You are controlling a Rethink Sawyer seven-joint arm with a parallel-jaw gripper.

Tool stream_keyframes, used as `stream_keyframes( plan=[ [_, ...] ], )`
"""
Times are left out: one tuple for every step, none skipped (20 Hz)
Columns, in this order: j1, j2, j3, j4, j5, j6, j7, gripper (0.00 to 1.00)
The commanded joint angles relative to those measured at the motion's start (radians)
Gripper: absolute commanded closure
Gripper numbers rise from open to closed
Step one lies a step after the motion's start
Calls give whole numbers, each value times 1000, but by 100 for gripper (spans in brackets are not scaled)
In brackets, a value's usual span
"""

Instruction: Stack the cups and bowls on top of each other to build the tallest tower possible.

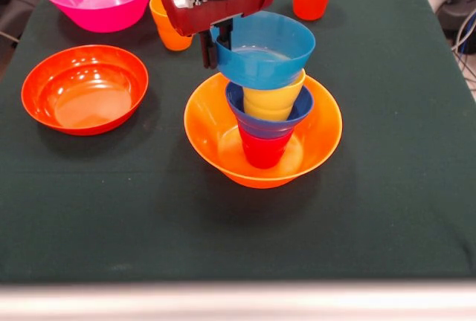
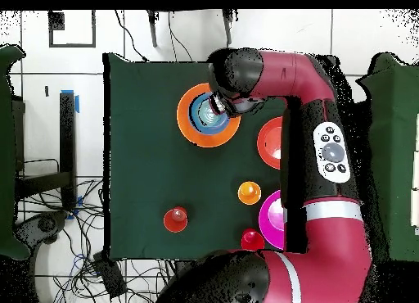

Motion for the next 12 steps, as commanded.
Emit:
stream_keyframes(
  plan=[
    [6, -15, 57, 50, -24, 114, -207, 100],
    [7, -16, 57, 51, -23, 113, -204, 100],
    [9, -16, 57, 50, -22, 114, -202, 100],
    [10, -16, 57, 50, -20, 116, -200, 100],
    [11, -16, 57, 50, -20, 115, -198, 100],
    [11, -16, 57, 51, -20, 115, -196, 100],
    [12, -16, 57, 51, -19, 116, -195, 100],
    [13, -17, 57, 53, -18, 116, -192, 100],
    [12, -19, 55, 57, -18, 112, -190, 100],
    [12, -19, 55, 58, -18, 112, -188, 100],
    [15, -19, 55, 58, -18, 112, -186, 100],
    [17, -19, 55, 57, -18, 112, -183, 100]
  ],
)
